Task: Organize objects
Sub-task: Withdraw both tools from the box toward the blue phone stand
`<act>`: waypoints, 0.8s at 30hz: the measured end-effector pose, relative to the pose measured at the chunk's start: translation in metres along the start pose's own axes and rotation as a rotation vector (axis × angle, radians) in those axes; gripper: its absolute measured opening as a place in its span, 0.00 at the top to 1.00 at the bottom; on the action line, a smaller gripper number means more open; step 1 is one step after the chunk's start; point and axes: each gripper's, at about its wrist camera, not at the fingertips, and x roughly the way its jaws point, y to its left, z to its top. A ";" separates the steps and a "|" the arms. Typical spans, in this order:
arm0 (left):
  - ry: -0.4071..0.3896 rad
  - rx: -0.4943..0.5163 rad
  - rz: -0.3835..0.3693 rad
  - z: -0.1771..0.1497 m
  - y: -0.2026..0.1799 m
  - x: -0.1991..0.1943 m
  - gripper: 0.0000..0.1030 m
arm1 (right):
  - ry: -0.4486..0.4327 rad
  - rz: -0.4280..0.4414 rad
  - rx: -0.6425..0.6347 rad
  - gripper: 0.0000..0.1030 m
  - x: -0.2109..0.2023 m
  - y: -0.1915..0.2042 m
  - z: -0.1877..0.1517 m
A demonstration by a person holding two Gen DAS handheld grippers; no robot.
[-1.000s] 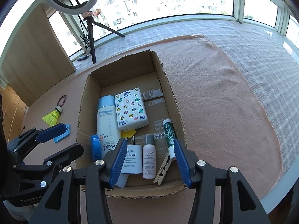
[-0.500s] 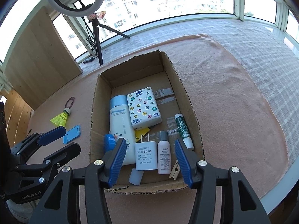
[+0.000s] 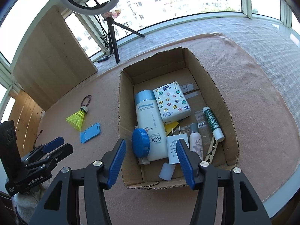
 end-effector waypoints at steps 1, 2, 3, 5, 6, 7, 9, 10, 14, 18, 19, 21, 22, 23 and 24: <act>0.002 -0.013 0.007 -0.003 0.008 -0.001 0.33 | 0.003 0.004 -0.005 0.49 0.001 0.004 -0.001; 0.005 -0.027 0.012 -0.006 0.016 -0.003 0.33 | 0.005 0.008 -0.010 0.49 0.002 0.008 -0.002; 0.007 -0.040 0.016 -0.009 0.023 -0.004 0.33 | 0.008 0.011 -0.017 0.49 0.003 0.011 -0.003; 0.009 -0.061 0.026 -0.013 0.036 -0.007 0.33 | 0.015 0.020 -0.030 0.49 0.006 0.020 -0.005; 0.009 -0.068 0.031 -0.016 0.041 -0.008 0.33 | 0.018 0.025 -0.036 0.49 0.007 0.024 -0.006; 0.009 -0.076 0.035 -0.018 0.046 -0.009 0.33 | 0.022 0.030 -0.042 0.49 0.010 0.028 -0.007; 0.009 -0.085 0.040 -0.021 0.054 -0.011 0.33 | 0.029 0.039 -0.054 0.49 0.013 0.037 -0.008; 0.010 -0.088 0.043 -0.023 0.057 -0.011 0.33 | 0.033 0.043 -0.063 0.49 0.014 0.041 -0.009; 0.021 -0.094 0.038 -0.026 0.065 -0.007 0.33 | 0.054 0.064 -0.098 0.49 0.023 0.060 -0.009; 0.033 -0.114 0.020 -0.028 0.073 0.000 0.33 | 0.072 0.085 -0.149 0.49 0.033 0.081 -0.004; 0.036 -0.118 0.016 -0.027 0.074 0.003 0.33 | 0.074 0.091 -0.163 0.49 0.036 0.087 -0.001; 0.041 -0.126 0.010 -0.026 0.076 0.008 0.33 | 0.085 0.108 -0.180 0.49 0.044 0.097 0.004; 0.042 -0.130 0.006 -0.026 0.077 0.010 0.33 | 0.094 0.119 -0.187 0.49 0.049 0.102 0.007; 0.044 -0.134 -0.001 -0.025 0.078 0.012 0.33 | 0.103 0.126 -0.195 0.49 0.054 0.108 0.010; 0.045 -0.138 -0.007 -0.024 0.078 0.015 0.33 | 0.110 0.131 -0.205 0.49 0.058 0.113 0.012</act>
